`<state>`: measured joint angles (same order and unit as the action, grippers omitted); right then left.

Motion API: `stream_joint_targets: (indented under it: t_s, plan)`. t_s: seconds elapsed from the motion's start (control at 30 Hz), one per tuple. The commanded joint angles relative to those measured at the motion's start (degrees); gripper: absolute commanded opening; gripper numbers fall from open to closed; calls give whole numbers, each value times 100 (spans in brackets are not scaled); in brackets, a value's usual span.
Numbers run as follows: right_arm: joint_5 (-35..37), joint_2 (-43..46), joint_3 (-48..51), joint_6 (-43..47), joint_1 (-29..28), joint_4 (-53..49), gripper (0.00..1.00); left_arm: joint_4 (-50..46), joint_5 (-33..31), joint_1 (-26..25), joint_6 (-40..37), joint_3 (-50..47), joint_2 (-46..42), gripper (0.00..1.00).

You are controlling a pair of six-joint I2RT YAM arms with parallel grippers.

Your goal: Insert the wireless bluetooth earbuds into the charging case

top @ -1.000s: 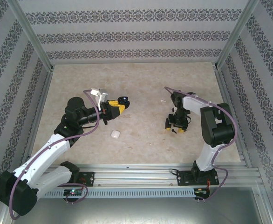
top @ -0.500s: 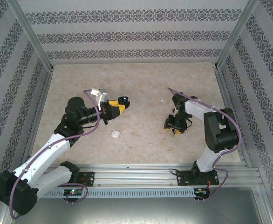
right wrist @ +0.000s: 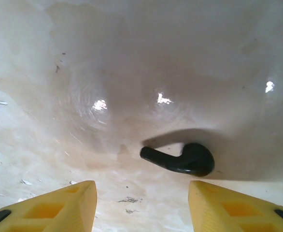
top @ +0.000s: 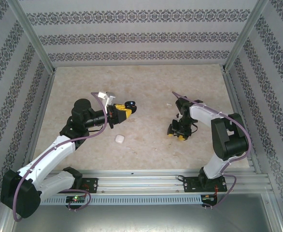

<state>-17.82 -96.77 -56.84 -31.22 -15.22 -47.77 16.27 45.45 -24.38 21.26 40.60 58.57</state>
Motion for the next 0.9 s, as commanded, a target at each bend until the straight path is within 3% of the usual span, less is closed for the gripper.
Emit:
stream_joint_targets:
  t_s: [0.0,0.4,0.87]
  plan:
    - [274,209,-61,-273,28,-180,51,367,188,-39,-45,63,-6,0]
    - [41,361,486,-1090,125,495,51,240,279,-32,-111,36,-55,0]
    - [237,154,212,-1094,195,723,47,-26,279,-32,-226,-4,-257,0]
